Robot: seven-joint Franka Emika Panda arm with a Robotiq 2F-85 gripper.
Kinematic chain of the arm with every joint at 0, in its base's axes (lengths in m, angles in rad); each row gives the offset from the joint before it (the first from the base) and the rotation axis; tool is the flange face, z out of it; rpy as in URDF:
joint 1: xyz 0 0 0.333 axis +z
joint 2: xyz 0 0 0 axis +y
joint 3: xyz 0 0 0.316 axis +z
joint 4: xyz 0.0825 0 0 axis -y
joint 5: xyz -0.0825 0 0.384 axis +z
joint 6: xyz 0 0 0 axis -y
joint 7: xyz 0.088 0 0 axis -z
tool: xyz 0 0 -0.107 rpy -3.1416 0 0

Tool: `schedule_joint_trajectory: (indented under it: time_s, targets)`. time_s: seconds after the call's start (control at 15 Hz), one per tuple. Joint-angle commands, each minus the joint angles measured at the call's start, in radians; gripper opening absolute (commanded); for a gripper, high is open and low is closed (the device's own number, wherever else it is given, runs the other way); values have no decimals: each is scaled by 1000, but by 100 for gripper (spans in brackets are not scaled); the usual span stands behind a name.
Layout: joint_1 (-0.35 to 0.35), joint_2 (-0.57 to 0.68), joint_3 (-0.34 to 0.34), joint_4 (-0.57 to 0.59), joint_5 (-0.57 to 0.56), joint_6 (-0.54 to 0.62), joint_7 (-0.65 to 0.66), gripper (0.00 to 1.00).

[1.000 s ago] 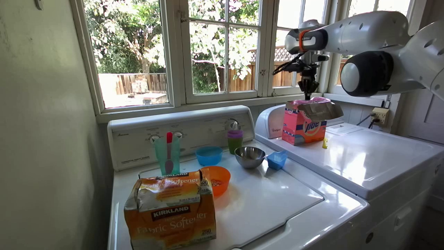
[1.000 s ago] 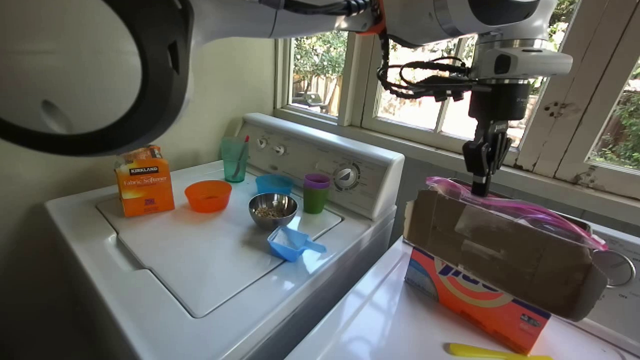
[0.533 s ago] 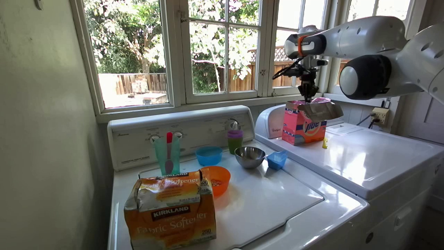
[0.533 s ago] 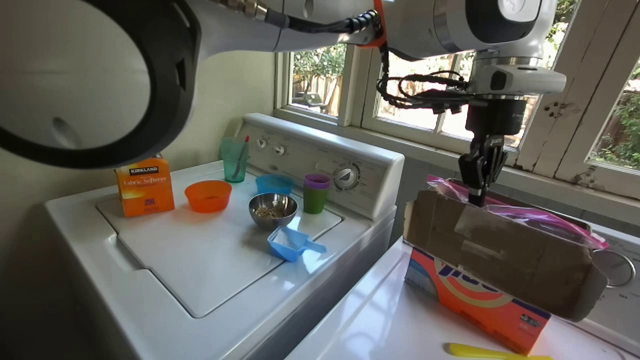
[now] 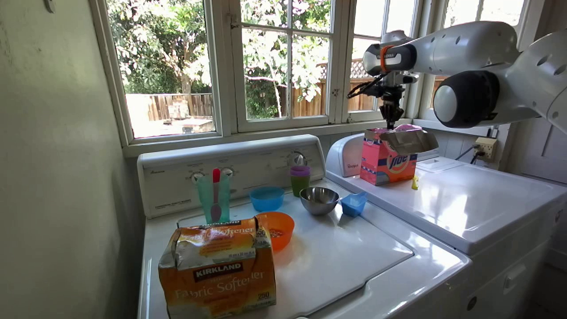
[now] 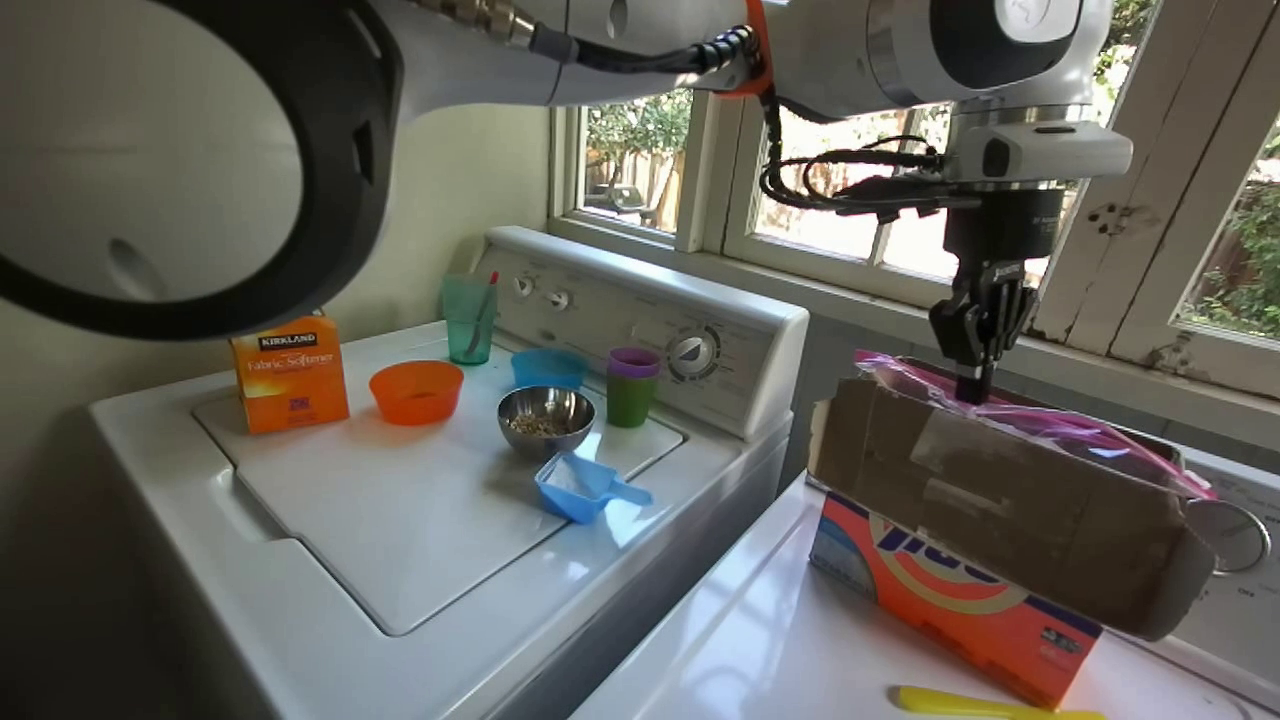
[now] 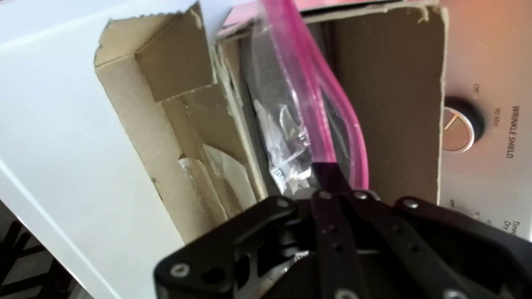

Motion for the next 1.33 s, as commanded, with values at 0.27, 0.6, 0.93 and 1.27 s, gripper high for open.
schedule_joint_trajectory:
  time_s: [0.27, 0.6, 0.93, 1.27]
  targets:
    - [3, 3, -1, -5, -11, 6, 19, 5]
    - [3, 7, 1, -4, -11, -6, 9, 0]
    - [2, 10, 5, 0, -6, -22, 8, 40]
    - [1, 9, 5, 1, -5, -26, 10, 77]
